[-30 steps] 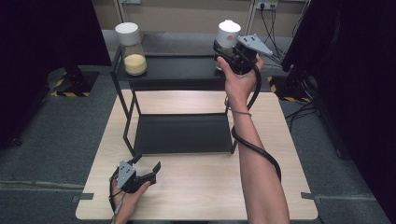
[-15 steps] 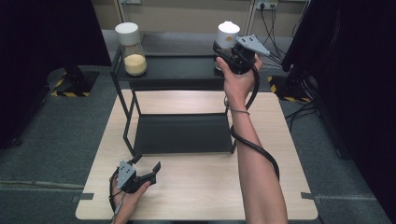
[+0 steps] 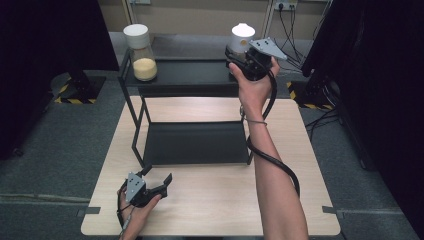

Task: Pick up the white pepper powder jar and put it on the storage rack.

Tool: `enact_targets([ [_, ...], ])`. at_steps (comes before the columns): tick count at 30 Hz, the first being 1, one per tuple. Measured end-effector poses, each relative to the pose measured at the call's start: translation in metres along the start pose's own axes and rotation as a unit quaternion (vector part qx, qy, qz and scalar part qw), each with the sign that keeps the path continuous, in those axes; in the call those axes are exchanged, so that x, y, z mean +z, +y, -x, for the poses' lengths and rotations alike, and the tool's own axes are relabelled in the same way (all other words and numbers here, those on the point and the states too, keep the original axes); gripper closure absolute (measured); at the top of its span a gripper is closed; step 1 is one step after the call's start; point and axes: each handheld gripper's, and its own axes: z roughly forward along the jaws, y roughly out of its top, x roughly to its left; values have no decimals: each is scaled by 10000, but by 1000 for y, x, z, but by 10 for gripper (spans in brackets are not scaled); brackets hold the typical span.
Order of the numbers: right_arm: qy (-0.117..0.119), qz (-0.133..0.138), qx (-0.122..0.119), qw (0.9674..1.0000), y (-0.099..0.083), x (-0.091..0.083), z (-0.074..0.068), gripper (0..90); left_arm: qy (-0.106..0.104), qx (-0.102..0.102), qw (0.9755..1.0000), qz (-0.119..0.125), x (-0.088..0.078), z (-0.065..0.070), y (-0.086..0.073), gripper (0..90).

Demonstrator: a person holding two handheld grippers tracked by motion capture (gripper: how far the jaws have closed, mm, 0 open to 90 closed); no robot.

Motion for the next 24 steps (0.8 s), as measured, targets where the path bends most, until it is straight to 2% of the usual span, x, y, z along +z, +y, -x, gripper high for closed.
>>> enact_targets([
  [5, 95, 2, 66, 9999, 0, -5, 2, 129, -1, 13, 10000, 3, 0, 0, 0, 135],
  [7, 95, 20, -1, 10000, -1, -8, 1, 117, 2, 12, 10000, -1, 0, 0, 0, 135],
  [11, 133, 88, 23, 9999, -5, -14, 0, 86, 5, 14, 10000, 2, 0, 0, 0, 135],
  [18, 203, 212, 53, 9996, -12, -24, -1, 59, 4, 11, 10000, 7, 0, 0, 0, 135],
  [24, 309, 296, -13, 9991, -18, -33, -6, 50, 5, 9, 10000, 11, 0, 0, 0, 135],
])
